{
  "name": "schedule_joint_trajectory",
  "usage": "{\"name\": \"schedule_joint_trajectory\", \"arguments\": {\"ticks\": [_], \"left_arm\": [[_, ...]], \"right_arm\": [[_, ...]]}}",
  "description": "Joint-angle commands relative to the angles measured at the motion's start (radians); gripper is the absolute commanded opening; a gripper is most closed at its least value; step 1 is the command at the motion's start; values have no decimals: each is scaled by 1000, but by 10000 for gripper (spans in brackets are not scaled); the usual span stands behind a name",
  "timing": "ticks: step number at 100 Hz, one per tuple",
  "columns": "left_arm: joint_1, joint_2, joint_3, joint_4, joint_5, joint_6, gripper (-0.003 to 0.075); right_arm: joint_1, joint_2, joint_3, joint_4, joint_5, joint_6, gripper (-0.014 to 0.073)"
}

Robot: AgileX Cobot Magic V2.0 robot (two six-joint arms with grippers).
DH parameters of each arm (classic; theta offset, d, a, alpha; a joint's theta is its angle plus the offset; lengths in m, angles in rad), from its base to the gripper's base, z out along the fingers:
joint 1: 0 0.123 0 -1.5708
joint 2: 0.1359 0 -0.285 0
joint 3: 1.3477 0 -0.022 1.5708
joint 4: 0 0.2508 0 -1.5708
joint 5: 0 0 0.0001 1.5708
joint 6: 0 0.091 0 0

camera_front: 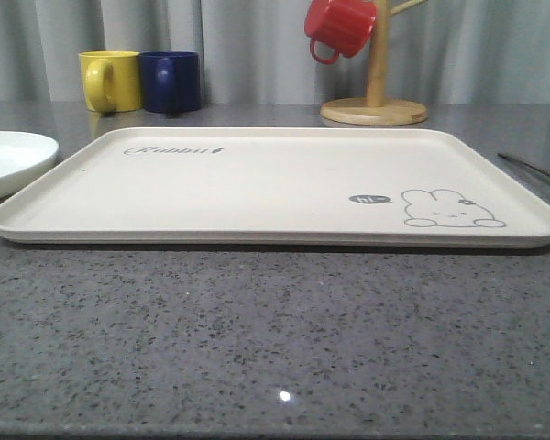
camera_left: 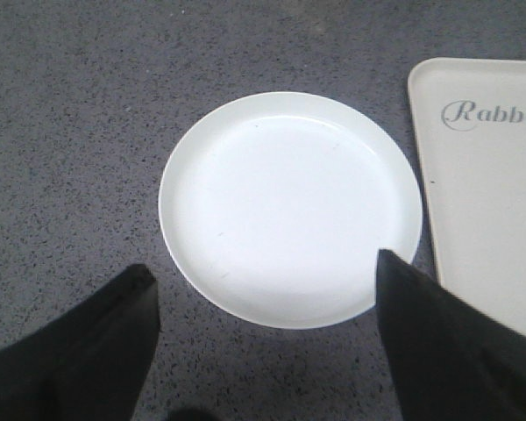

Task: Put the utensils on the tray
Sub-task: 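Move the left gripper down over the white plate, then grasp the white plate's rim with the left gripper and lift it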

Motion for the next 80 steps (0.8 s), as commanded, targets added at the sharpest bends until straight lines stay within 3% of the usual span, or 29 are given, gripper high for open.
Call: {"name": "schedule_joint_trajectory", "arguments": {"ticks": [1,37,80], "left_arm": [[30,86,-83,9,-45,-12,496],[175,436,-279,9,29,86,496],[193,643,-291,0,4,102,496]], "right_arm": [[-5,-21,-17,-2,-85,-10,-68],[-5,-21,-17,-2,-85,-10,-68],[-5,-21,-17,-2,-85,-10,-68]]}}
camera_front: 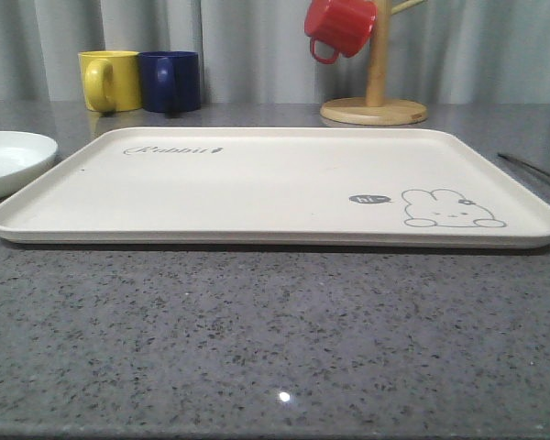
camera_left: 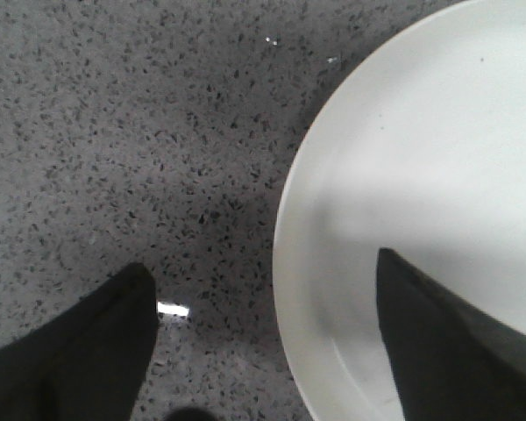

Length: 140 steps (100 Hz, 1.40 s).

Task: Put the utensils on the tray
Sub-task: 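Grasp the white plate's rim with the left gripper and lift it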

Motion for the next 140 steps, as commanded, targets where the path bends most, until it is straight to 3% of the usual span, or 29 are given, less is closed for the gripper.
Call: {"name": "schedule_joint_trajectory", "arguments": {"ticks": [1,38,45,62,88,111,140], "left_arm": [[3,-6,-34,-6,-48,1,495],[3,60,-34,-8,-30,1,468],[3,60,-34,-8,-23,3,377],[7,60,-34,-8,-8,5,-20],[54,16,-34,-48,23,31,-17],[126,-129,-36,-302,28,190,-17],[65,-218,-137,-436,97,242,-18]], "right_arm": [[-5,-21,-17,-2,-85,-10,-68],[-5,-21,-17,-2,-85,-10,-68],[-5,-21,-17,-2,-85,-10,-68],[-5,-21,-17,-2,-85,-10,-68],[-5,-21,-17,-2,-85,-10,-68],[-5,-21,-17,-2,-85,-10,-68],[-5,-21,-17,-2,-85,-10,-68]]}}
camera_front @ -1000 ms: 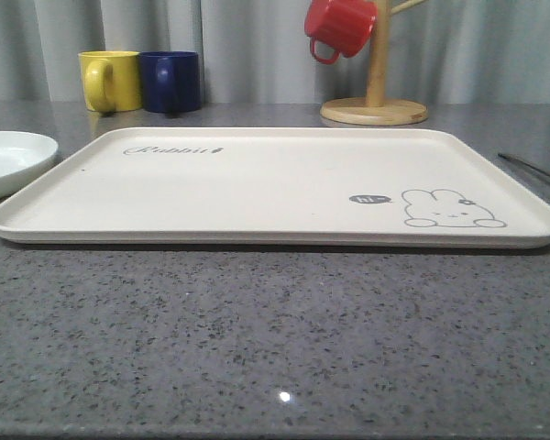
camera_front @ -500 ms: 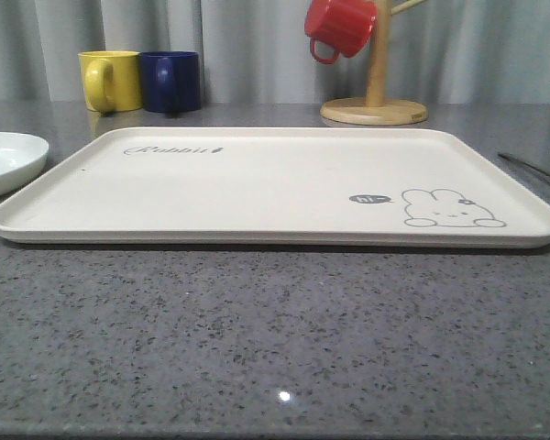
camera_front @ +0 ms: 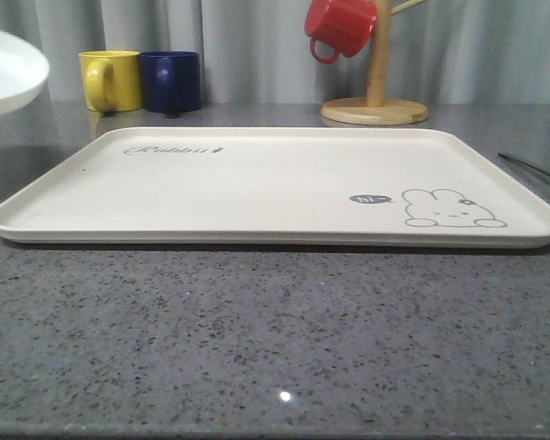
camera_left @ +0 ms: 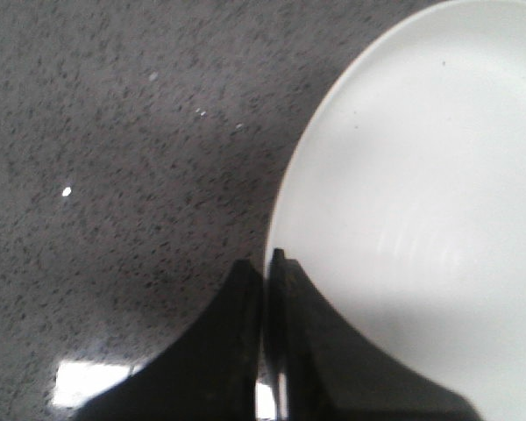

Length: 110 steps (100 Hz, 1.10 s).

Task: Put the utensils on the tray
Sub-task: 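Grasp the white plate's rim with the left gripper and lift it, then lower the plate onto the tray's end near the left gripper and release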

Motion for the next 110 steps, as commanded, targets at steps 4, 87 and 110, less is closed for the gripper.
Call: {"name": "schedule_joint_trajectory", "arguments": {"ticks": [4,87,110], "left_arm": [[-64,-36,-78,-95,-10,19,-18],[-467,309,-145,-161,-116,-16,-18],[-467,322,-145,-159,-118,-16,-16]], "right_arm": [[-5,-21,-17,-2,-85,-10,-68],[-5,-21,-17,-2,-85,-10,-68],[-5,-21,-17,-2,-85,-10,-68]]}}
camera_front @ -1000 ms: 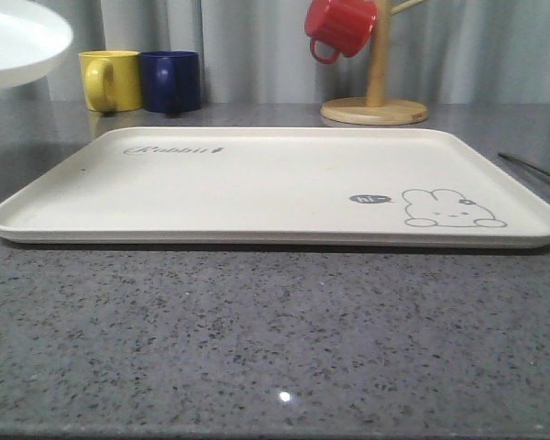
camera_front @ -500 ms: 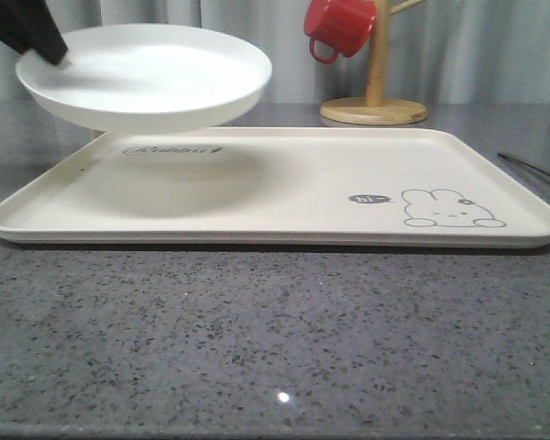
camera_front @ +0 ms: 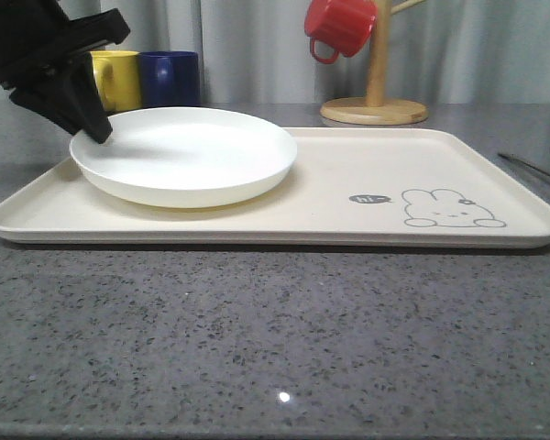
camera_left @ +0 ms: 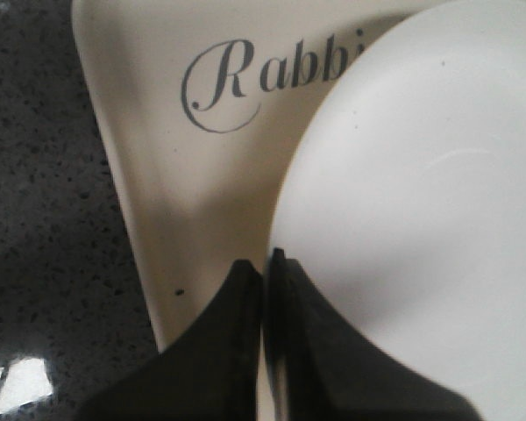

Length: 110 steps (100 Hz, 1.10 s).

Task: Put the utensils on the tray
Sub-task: 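Lower the plate onto the tray's end near the left gripper and release, then move the right gripper over the silver fork on the table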

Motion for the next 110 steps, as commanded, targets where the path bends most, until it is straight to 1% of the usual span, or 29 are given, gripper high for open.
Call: {"name": "schedule_joint_trajectory", "arguments": {"ticks": [1,8,15,22,26,29,34,43,48,61,76,85,98,110], "left_arm": [[-8,-41,-34,-34,-34,-8,-16],[-8,-34,-34,-34,-32,-8,-9],[-8,-31,-34,-34,-32,-8,37],[-8,-31,-34,-34,-31,-8,117],[-8,-31,-34,-34,-31,-8,185],[-8,-31,-34,-34,-31,-8,216],[-8,-31,-34,-34,-31,-8,290],[-8,-31,-34,-34,-31,-8,365],[-8,-35,-34,-34,-35,-8,377],[-8,-75,-34,-34,-84,-8,375],[-8,-168,-34,-18,-131,-8,375],[-8,-239,-9,11,-180,-10,375],[15,-364,82,33,-275,-23,375],[39,-498,218,57,-369,-23,375]], "right_arm": [[-5,-21,-17,-2,-85,-10,-68],[-5,-21,-17,-2,-85,-10,-68],[-5,-21,-17,-2,-85,-10,-68],[-5,-21,-17,-2,-85,-10,-68],[-5,-21,-17,-2,-85,-10,-68],[-5,-21,-17,-2,-85,-10,-68],[-5,-21,-17,-2,-85,-10,-68],[-5,-21,-17,-2,-85,-10,-68],[-5,-21,-17,-2,-85,-10,-68],[-5,-21,-17,-2,-85,-10,-68],[-5,-21,-17,-2,-85,-10,-68],[-5,-21,-17,-2,-85,-10,-68],[-5,-21,-17,-2,-85,-10,-68],[-5,-21,-17,-2,-85,-10,-68]]}}
